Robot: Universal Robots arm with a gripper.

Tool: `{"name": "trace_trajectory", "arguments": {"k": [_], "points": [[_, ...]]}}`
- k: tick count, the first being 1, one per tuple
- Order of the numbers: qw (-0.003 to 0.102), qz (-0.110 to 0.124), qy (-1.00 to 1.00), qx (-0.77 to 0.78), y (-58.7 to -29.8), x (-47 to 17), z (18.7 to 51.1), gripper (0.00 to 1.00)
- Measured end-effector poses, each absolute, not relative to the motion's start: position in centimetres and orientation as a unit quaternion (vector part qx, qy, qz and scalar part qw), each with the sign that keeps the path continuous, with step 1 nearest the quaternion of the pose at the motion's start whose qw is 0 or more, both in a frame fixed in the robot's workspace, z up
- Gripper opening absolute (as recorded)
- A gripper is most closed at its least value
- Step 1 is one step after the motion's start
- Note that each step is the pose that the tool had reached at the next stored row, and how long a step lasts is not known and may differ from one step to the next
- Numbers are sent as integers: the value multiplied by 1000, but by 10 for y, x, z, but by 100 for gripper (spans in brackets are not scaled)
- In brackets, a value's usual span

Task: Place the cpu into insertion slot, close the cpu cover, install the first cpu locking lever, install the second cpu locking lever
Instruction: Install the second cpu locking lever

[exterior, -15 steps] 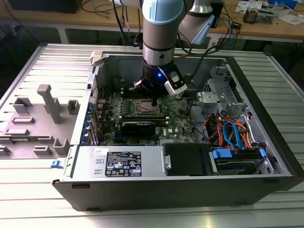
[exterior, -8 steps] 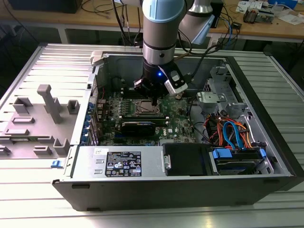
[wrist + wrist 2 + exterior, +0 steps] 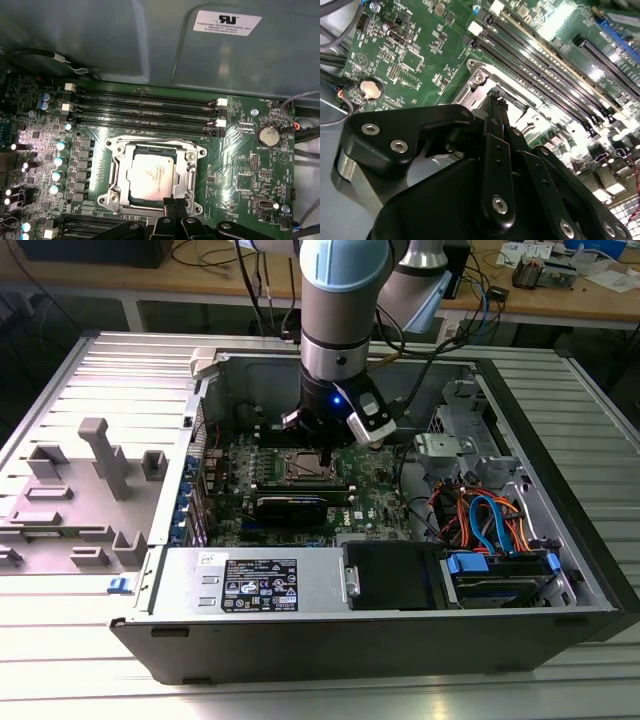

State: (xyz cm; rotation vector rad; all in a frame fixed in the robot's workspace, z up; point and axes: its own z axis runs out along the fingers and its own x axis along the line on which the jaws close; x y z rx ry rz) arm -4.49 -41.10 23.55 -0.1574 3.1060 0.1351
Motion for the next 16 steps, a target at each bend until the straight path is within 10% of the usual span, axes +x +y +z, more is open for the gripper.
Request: {"name": "trace_trajectory", "arguments": {"k": [16], "points": [[14,43,998,-51,-418,-45,240,11]]}}
